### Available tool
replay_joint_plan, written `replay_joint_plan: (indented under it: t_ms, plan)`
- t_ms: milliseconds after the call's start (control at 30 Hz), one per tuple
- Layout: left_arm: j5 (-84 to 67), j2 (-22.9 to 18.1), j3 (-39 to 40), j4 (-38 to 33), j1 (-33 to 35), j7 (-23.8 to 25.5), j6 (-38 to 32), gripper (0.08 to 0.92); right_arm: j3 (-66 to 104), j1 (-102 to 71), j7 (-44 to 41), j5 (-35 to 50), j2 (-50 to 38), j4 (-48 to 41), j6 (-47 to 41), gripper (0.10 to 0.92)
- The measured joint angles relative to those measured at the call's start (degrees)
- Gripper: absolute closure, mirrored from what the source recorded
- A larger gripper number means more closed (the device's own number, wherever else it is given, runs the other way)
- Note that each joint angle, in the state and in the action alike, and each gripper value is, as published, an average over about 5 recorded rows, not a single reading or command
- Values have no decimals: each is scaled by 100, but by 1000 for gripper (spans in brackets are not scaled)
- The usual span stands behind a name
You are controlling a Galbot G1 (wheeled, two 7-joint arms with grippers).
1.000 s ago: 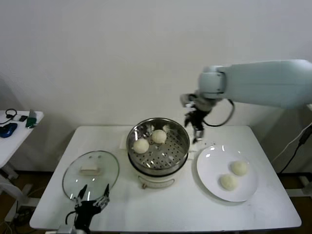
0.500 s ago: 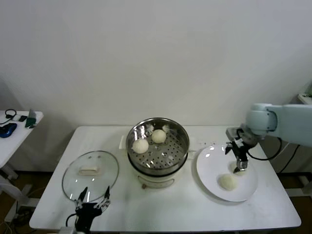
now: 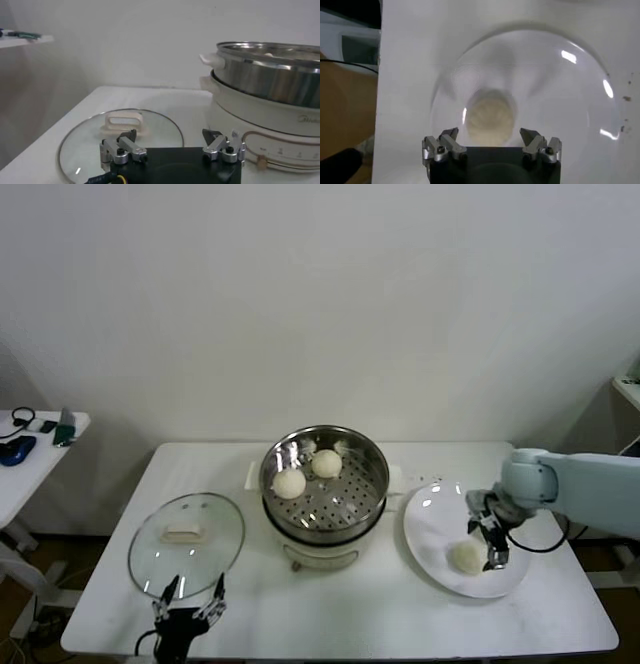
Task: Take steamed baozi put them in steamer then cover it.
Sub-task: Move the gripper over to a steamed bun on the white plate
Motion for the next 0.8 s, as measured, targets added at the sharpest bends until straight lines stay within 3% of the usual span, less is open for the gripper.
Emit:
replay_joint_plan:
  t_ms: [367, 600, 800]
  plan:
    - [-7, 11, -31, -8, 61, -21, -30, 177, 583, -616, 69, -159, 4, -213, -94, 211]
    - [-15, 8, -26, -24, 59, -33, -30, 177, 670, -685, 42, -190, -12, -191, -103, 328]
    - [-14, -8, -7, -24, 52, -65, -25, 177, 603, -555, -33, -200, -13, -123, -43, 353]
